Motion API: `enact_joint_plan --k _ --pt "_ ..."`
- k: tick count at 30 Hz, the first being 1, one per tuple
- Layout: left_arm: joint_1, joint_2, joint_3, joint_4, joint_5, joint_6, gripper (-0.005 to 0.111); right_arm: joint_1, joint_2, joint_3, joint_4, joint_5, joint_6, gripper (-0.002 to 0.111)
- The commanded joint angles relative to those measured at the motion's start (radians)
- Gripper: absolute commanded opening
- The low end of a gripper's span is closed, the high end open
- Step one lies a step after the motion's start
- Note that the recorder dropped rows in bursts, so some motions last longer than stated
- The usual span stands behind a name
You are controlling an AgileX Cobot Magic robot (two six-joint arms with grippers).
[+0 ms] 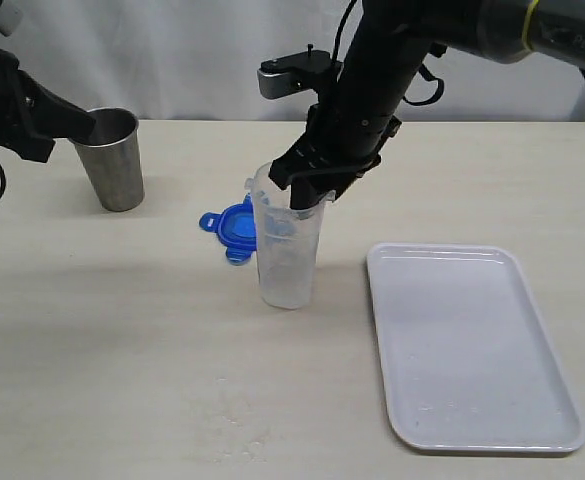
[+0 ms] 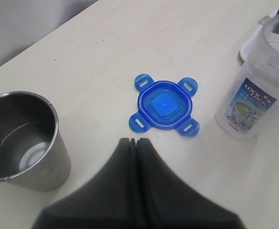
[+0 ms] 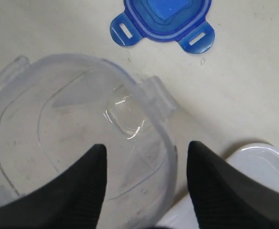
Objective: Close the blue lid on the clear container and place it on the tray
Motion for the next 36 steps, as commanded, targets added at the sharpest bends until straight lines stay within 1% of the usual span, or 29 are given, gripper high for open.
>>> enact_joint_plan --k 1,3,11,14,21,26,29,36 --pt "0.0 -0.006 0.002 -0.018 0.006 0.005 0.0 0.001 -0.001 0.004 -0.012 0.008 0.002 0.049" --pt "0.0 -0.006 0.002 -0.018 0.006 0.005 0.0 0.001 -0.001 0.004 -0.012 0.008 -0.008 0.044" --pt "0.0 -0.006 0.002 -0.018 0.006 0.005 0.0 0.001 -0.001 0.004 -0.012 0.008 -0.044 0.004" --pt "0.0 -0.006 0.002 -0.018 0.006 0.005 0.0 0.001 -0.001 -0.002 -0.02 0.008 -0.048 0.005" --pt "0.0 -0.004 0.002 -0.028 0.006 0.005 0.0 0.001 -0.001 -0.112 -0.13 0.008 0.003 0.005" --pt "0.0 -0.003 0.002 -0.028 0.006 0.005 0.0 -0.009 -0.001 -0.14 -0.162 0.008 0.003 0.005" --pt "0.0 -0.002 0.002 -0.028 0.013 0.005 0.0 -0.038 0.001 -0.14 -0.159 0.008 0.003 0.005" --pt "0.0 0.0 0.002 -0.028 0.016 0.005 0.0 -0.15 0.007 -0.14 -0.13 0.008 0.021 0.005"
